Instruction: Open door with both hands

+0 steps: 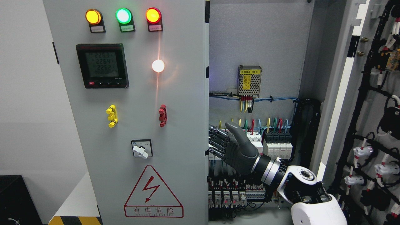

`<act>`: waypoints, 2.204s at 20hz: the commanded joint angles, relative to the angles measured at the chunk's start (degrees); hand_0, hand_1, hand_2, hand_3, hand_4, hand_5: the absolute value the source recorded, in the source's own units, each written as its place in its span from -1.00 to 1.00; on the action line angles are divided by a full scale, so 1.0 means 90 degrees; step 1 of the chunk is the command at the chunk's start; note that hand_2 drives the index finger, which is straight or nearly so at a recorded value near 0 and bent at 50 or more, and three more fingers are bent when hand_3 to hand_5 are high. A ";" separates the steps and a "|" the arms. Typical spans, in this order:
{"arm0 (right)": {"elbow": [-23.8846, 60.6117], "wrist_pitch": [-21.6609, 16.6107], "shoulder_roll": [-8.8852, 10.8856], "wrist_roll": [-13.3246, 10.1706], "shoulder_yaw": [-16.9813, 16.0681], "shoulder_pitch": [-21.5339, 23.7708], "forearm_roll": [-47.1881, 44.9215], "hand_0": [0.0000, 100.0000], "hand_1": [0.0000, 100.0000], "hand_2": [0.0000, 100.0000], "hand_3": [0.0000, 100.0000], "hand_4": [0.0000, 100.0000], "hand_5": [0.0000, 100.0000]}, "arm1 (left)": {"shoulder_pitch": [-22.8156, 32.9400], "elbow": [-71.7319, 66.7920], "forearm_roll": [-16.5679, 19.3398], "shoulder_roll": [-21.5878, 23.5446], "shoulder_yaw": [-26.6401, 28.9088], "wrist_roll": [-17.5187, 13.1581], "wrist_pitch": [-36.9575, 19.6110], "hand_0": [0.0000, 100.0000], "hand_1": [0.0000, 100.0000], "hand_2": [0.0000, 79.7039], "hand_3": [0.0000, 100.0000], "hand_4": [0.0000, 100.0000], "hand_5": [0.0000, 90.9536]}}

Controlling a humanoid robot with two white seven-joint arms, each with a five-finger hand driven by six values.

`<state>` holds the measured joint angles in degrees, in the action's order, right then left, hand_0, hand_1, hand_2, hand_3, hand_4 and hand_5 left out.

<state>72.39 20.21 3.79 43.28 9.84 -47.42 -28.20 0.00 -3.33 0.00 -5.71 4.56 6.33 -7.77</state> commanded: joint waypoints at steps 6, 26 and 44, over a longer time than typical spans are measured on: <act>-0.0055 0.0000 -0.0001 -0.0004 0.0108 -0.0093 0.0008 -0.62 -1.00 -1.00 -1.00 -1.00 -1.00 | 0.0186 -0.0001 0.0156 0.0000 0.0001 0.0000 0.0004 -1.00 -1.00 -1.00 -1.00 -1.00 -1.00; -0.0134 0.0000 -0.0001 0.0181 0.0098 -0.0181 -0.0002 -0.62 -1.00 -1.00 -1.00 -1.00 -1.00 | 0.0176 -0.0001 0.0156 0.0000 0.0001 0.0000 0.0004 -1.00 -1.00 -1.00 -1.00 -1.00 -1.00; -0.0114 0.0000 -0.0001 0.0396 0.0098 -0.0181 0.0008 -0.62 -1.00 -1.00 -1.00 -1.00 -1.00 | 0.0186 -0.0001 0.0156 0.0000 -0.0009 0.0000 0.0004 -1.00 -1.00 -1.00 -1.00 -1.00 -1.00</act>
<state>71.38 20.38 3.78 48.17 14.17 -49.08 -28.17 0.05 -3.38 0.00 -5.71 4.56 6.32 -7.80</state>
